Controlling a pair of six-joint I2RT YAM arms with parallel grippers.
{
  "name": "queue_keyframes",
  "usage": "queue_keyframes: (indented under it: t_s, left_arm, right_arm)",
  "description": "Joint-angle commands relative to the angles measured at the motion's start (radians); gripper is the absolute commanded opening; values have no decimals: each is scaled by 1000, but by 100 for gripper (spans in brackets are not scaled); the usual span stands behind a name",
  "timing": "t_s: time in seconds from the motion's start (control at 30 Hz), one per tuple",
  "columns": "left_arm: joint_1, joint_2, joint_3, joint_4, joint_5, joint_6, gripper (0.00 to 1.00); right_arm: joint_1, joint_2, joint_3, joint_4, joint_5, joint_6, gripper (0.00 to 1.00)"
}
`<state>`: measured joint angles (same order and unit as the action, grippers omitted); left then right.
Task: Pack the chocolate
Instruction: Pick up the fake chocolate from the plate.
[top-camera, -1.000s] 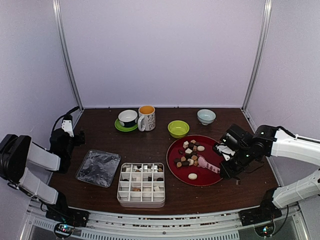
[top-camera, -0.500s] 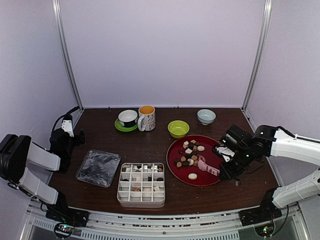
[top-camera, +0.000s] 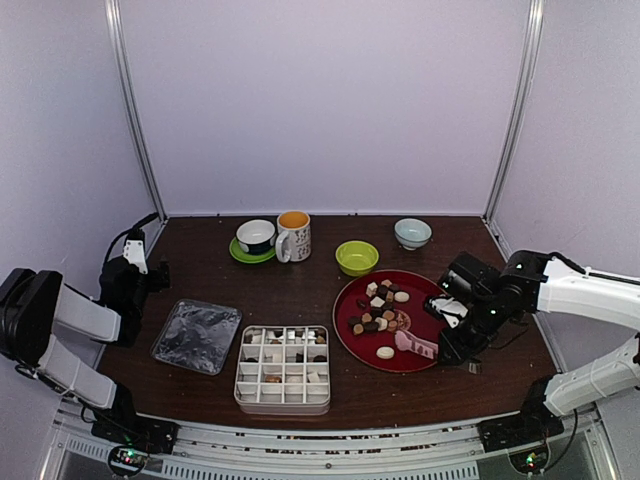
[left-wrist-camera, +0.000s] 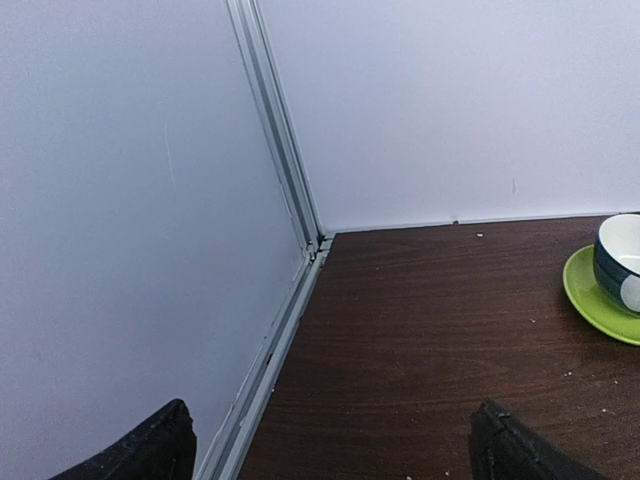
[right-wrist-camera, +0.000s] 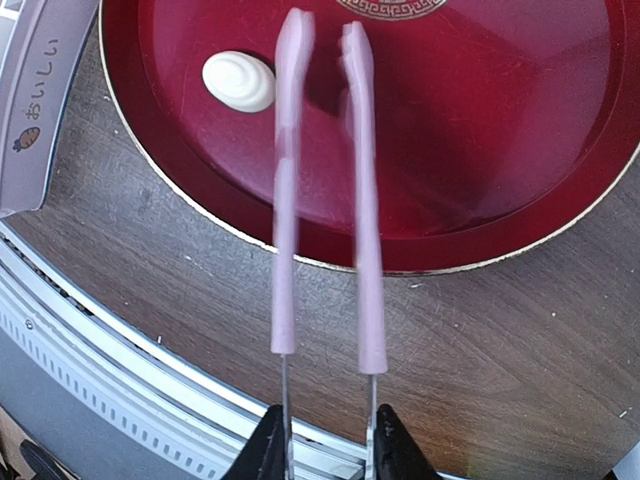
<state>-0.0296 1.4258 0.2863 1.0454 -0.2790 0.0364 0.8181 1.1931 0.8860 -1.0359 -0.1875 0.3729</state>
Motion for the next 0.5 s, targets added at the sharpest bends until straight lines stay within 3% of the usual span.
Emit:
queue_keyframes:
  t_s: [0.0, 0.47]
  left_arm:
    - [7, 5, 15, 36, 7, 10, 98]
    - [7, 5, 14, 37, 6, 8, 98]
  right_arm:
    - [-2, -14, 29, -13, -3, 7, 29]
    - [1, 36, 39, -5, 18, -1, 31]
